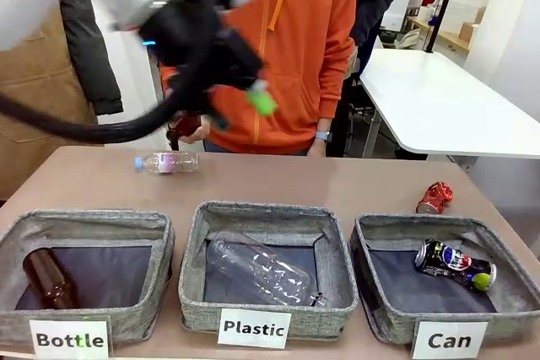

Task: Sort the can waste into the basket.
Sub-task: Pick up the can waste from the table and place it in the right Fabric basket.

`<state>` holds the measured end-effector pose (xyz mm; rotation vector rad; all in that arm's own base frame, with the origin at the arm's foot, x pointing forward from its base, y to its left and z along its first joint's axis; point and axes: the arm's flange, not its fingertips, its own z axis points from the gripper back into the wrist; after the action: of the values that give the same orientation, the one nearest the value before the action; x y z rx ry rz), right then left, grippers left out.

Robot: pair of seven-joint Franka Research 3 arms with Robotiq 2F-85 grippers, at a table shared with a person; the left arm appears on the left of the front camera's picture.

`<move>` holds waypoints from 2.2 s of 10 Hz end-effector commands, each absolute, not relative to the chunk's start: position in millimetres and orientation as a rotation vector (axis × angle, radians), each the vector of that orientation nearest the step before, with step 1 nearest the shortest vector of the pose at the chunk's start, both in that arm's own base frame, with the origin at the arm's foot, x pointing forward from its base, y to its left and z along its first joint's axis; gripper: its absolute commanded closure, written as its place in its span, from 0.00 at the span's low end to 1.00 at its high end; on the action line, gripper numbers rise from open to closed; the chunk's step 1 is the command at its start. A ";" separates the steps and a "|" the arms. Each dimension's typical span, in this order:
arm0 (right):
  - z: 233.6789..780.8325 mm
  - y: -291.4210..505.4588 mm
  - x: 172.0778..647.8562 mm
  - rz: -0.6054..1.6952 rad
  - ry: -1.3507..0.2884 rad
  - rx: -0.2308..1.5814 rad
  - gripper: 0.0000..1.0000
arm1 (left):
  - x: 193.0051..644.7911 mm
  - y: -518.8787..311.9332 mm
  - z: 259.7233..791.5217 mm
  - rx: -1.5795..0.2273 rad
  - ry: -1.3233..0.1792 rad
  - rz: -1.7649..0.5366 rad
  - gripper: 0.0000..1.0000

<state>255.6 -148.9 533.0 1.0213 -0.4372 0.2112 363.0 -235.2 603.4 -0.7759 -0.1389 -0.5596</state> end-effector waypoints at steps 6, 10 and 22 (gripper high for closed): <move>529.2 -127.1 265.4 0.224 -0.399 1.061 0.00 | 343.5 127.3 498.8 -1.333 -0.076 -0.089 0.00; 529.2 -127.1 265.4 0.224 -0.399 1.061 0.00 | 255.4 280.2 496.8 -1.359 -0.264 0.036 0.00; 529.2 -127.1 265.4 0.224 -0.399 1.061 0.00 | 222.7 247.6 485.6 -1.238 -0.305 -0.008 0.00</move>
<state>265.7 -126.1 528.7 1.0739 -0.3874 0.2078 213.3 266.3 485.5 -1.2718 -0.3444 -0.0041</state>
